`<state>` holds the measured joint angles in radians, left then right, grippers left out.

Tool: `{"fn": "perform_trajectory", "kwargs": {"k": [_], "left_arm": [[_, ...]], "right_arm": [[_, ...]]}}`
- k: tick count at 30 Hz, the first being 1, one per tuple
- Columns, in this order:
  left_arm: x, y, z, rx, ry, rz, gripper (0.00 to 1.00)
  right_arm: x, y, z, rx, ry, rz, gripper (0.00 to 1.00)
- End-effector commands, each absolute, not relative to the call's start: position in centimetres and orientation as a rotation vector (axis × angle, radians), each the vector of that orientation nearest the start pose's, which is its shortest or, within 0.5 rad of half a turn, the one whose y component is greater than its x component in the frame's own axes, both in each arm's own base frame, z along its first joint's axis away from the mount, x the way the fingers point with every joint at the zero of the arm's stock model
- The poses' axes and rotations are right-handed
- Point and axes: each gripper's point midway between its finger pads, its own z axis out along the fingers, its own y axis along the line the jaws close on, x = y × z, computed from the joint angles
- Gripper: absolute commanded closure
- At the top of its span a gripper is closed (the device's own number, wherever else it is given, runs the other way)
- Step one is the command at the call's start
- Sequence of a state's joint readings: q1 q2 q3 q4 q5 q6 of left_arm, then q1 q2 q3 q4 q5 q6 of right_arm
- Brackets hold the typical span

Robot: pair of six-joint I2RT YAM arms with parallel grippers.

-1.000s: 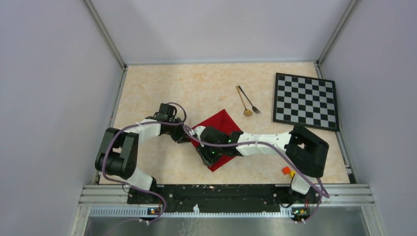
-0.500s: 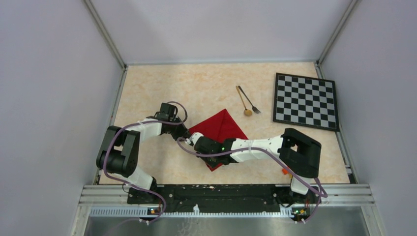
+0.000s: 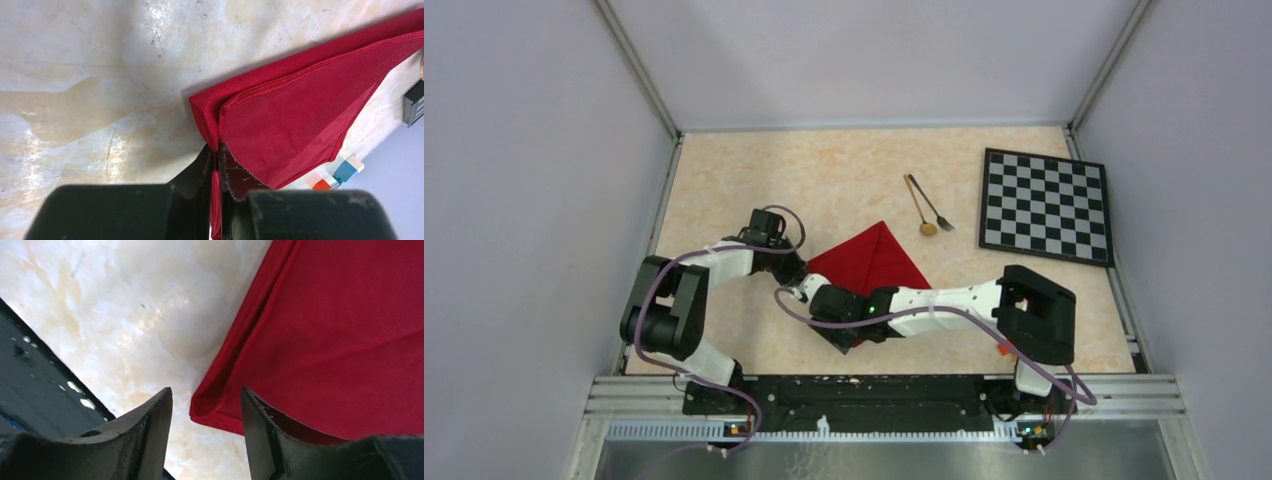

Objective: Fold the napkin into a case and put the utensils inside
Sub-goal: Pick up the upper triangle-folded napkin from the center of the board.

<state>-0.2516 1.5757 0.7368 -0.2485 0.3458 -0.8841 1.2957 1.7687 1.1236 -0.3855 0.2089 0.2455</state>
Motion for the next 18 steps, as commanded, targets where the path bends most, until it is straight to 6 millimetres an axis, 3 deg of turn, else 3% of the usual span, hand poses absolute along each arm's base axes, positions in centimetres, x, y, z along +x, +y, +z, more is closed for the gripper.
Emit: {"fn": "perform_trajectory", "kwargs": {"k": [1,13,18], "left_arm": [[28.2,-15.8,1.1,-0.742,2.706,-0.721,0.88],[28.1,-15.8,1.1,-0.739,2.708,-0.724,0.89],[28.2,-15.8,1.1,-0.729,2.709,-0.726,0.89]], "right_arm": [[13.6,39.6,6.2,-1.206,2.214,0.315,0.47],[13.4,38.3,3.0,-1.282,2.245,0.203,0.52],[13.2,36.9,1.8,-1.282,2.276,0.152,0.53]]}}
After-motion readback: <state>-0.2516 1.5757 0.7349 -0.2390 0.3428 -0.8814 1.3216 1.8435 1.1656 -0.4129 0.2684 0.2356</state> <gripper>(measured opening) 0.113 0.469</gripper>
